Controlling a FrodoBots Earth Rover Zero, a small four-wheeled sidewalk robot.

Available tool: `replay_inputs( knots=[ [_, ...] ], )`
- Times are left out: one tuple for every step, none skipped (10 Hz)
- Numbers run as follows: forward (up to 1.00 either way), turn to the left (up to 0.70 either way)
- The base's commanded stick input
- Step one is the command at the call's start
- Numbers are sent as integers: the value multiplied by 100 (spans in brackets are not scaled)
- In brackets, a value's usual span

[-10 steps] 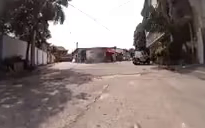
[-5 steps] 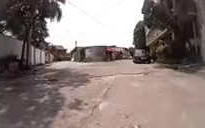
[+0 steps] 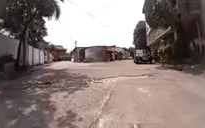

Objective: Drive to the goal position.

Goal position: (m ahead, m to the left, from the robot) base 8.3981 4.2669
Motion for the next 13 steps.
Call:
replay_inputs(
  knots=[
    [70, 0],
    [70, 0],
    [70, 0],
    [70, 0],
    [70, 0],
    [70, 0],
    [70, 0],
    [70, 0],
    [70, 0],
    [70, 0],
    [70, 0],
    [70, 0],
    [70, 0]
  ],
)
